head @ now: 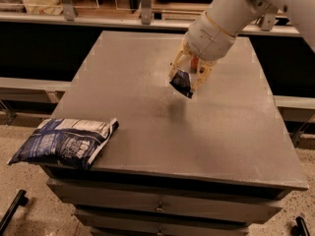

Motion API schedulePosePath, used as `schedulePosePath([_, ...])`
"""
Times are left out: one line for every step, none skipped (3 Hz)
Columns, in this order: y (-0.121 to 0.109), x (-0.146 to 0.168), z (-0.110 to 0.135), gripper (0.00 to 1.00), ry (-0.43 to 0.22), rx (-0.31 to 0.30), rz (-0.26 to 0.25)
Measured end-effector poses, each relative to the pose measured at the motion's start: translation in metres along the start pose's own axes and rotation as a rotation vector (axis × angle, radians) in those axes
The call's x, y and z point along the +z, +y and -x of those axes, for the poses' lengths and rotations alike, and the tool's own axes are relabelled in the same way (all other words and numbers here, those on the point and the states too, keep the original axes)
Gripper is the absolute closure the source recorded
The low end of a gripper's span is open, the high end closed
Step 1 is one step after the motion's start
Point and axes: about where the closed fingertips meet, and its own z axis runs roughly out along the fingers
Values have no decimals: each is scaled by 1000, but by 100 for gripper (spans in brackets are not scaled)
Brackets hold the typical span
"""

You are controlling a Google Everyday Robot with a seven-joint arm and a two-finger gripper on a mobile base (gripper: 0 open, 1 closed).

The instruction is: Move rxbar blueberry near blue chip bag

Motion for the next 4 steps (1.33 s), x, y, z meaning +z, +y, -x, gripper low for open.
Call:
schedulePosePath([-14,-2,34,100,-55,-190,-68])
schedulePosePath([-30,13,66,100,-92,-338,-49])
schedulePosePath([-40,43,93,100,-110,-437,26])
schedulePosePath([-43,64,113,100,-119,-500,90])
